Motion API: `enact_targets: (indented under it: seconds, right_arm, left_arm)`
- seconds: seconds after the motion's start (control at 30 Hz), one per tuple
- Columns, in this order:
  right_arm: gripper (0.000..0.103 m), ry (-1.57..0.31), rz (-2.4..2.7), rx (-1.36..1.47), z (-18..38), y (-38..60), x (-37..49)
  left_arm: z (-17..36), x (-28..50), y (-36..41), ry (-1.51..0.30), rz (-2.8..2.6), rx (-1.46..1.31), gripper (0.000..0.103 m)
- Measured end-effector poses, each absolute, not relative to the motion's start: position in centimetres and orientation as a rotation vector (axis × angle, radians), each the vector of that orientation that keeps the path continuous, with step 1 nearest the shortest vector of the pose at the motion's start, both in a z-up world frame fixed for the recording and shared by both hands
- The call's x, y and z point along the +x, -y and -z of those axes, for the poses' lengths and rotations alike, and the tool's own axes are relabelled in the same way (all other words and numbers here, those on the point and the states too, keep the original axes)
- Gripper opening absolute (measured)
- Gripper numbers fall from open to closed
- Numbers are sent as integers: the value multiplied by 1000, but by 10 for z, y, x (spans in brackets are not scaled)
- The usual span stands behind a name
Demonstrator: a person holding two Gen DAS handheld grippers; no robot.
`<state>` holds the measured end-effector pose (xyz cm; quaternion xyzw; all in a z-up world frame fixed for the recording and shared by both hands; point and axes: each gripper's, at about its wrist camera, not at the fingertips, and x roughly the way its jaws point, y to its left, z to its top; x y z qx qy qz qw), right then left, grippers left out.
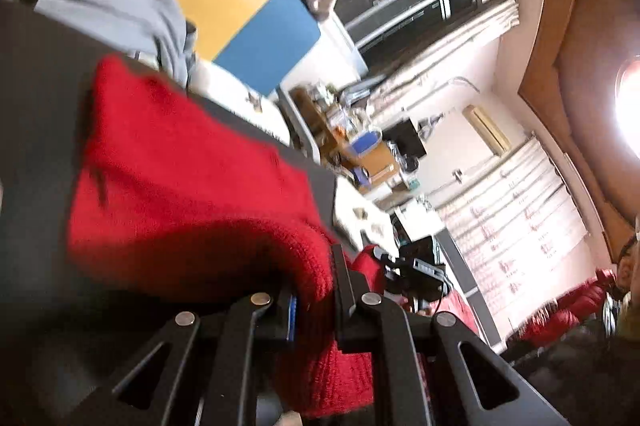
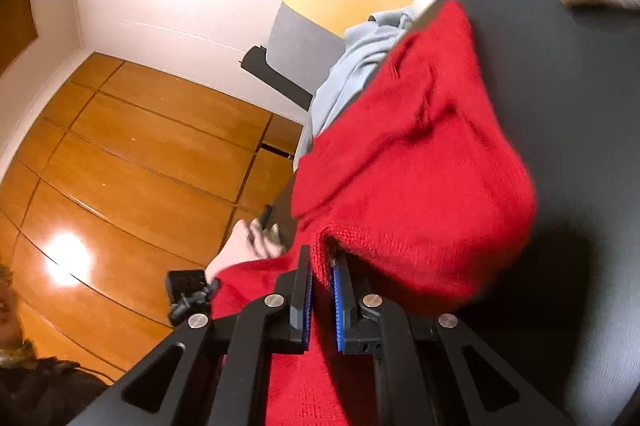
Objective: Fold clothes
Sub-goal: 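Grasp the folded sweater edge with the right gripper and lift it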
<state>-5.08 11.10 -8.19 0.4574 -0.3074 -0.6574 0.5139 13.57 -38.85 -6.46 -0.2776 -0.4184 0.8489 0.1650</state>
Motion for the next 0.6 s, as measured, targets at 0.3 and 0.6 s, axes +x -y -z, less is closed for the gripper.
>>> enact_targets:
  seconds: [0.3,0.6]
  right_arm:
    - [12,797,1736,1135,80,-59,-180]
    - [7,866,1727,1294,143,-70,-175]
  left_arm:
    - [125,19,476,1529,-2437,-973,11]
    - [147,48,462,1481,-2459,-1135,11]
